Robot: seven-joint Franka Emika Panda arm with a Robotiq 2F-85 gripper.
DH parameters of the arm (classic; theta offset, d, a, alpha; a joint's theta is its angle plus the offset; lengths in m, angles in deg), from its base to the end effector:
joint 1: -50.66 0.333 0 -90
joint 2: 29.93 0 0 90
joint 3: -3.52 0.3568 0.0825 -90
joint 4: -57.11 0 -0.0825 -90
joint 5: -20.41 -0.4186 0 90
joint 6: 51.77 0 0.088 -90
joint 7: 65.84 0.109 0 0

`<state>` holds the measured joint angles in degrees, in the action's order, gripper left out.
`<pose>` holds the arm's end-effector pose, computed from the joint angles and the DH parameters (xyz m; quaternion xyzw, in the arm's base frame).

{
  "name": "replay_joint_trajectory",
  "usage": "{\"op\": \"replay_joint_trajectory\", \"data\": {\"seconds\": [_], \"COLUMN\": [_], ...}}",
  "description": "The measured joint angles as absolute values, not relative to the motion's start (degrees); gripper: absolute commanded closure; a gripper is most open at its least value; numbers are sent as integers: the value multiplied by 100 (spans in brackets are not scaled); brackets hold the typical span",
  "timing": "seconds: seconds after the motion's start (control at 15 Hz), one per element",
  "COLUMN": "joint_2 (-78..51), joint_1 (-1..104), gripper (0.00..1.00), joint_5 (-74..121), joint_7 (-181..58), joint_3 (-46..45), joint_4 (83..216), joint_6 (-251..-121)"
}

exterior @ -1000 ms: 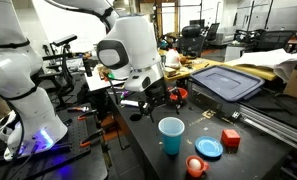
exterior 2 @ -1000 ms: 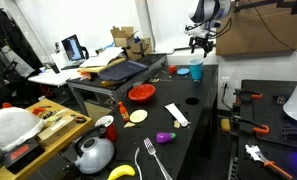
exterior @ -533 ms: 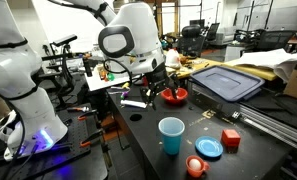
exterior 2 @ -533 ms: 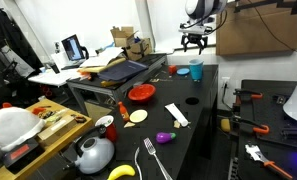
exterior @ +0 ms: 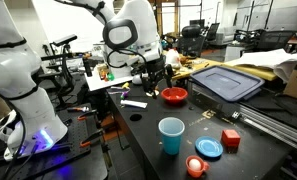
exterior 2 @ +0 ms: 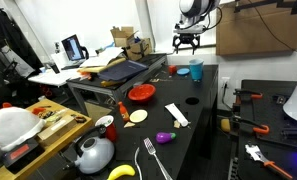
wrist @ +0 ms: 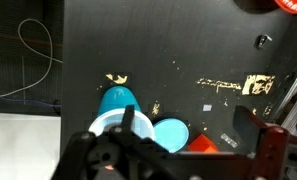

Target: Move the stacked blue cups to the right.

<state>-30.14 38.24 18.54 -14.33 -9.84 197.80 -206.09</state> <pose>0.4702 -0.2283 0.3348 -0.7666 0.6306 -0.1153 0.0358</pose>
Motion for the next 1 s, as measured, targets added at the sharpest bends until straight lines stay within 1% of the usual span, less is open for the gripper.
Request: {"op": "replay_joint_trajectory", "data": {"seconds": [0.4,1.0], "joint_2": [-3216,-3502], "joint_1": [3902,4097], "gripper": [0,0], "joint_5": [2246,3067], "joint_7": [-2128,-3021], "joint_3": [-782,-301], "joint_4": [19736,19304], "joint_6": [-20265,-19280]}}
